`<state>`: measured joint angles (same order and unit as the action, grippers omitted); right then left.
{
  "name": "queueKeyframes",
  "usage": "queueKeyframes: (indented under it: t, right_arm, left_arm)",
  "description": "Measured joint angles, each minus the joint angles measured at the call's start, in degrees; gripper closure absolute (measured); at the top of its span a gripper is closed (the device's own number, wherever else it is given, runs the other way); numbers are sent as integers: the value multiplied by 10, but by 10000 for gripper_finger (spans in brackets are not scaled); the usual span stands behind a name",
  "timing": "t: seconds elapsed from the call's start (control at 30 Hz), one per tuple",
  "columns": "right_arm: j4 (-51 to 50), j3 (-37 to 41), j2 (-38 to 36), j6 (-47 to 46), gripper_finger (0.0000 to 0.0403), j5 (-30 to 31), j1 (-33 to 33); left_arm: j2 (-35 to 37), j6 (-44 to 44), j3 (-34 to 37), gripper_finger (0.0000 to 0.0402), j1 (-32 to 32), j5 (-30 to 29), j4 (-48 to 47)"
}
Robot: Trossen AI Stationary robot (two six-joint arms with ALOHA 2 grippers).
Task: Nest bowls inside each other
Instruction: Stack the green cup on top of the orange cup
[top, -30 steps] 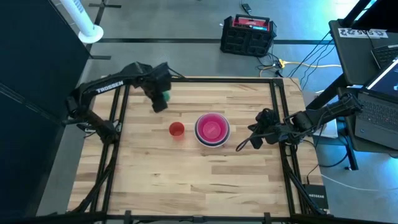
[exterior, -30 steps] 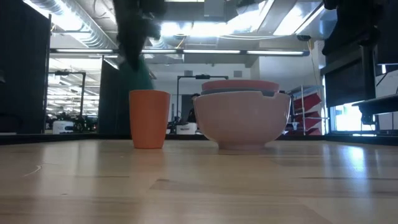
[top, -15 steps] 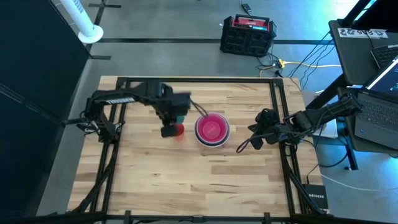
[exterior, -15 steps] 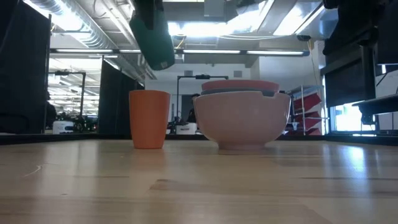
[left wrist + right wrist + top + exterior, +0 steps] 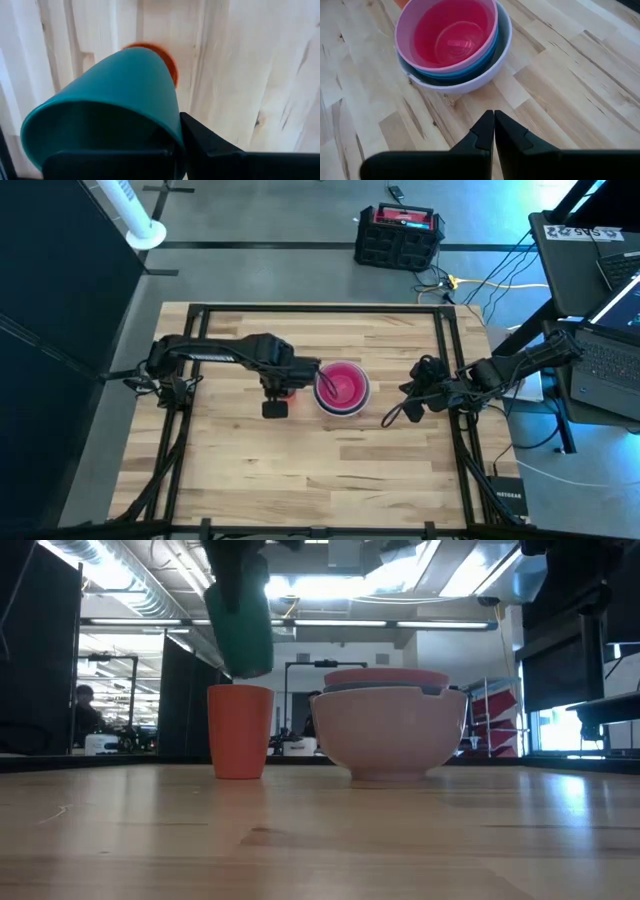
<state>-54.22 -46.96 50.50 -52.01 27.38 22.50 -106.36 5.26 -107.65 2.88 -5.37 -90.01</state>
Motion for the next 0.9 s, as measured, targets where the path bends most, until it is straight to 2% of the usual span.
queueKeyframes:
  t: [0.53, 0.9]
  right_arm:
    - [0, 0, 0, 10, 403, 0, 0]
    - [1, 0, 0, 10, 403, 0, 0]
  left_arm:
    - [0, -30, 24, 401, -8, 4, 13]
    - [-33, -58, 24, 401, -5, 6, 19]
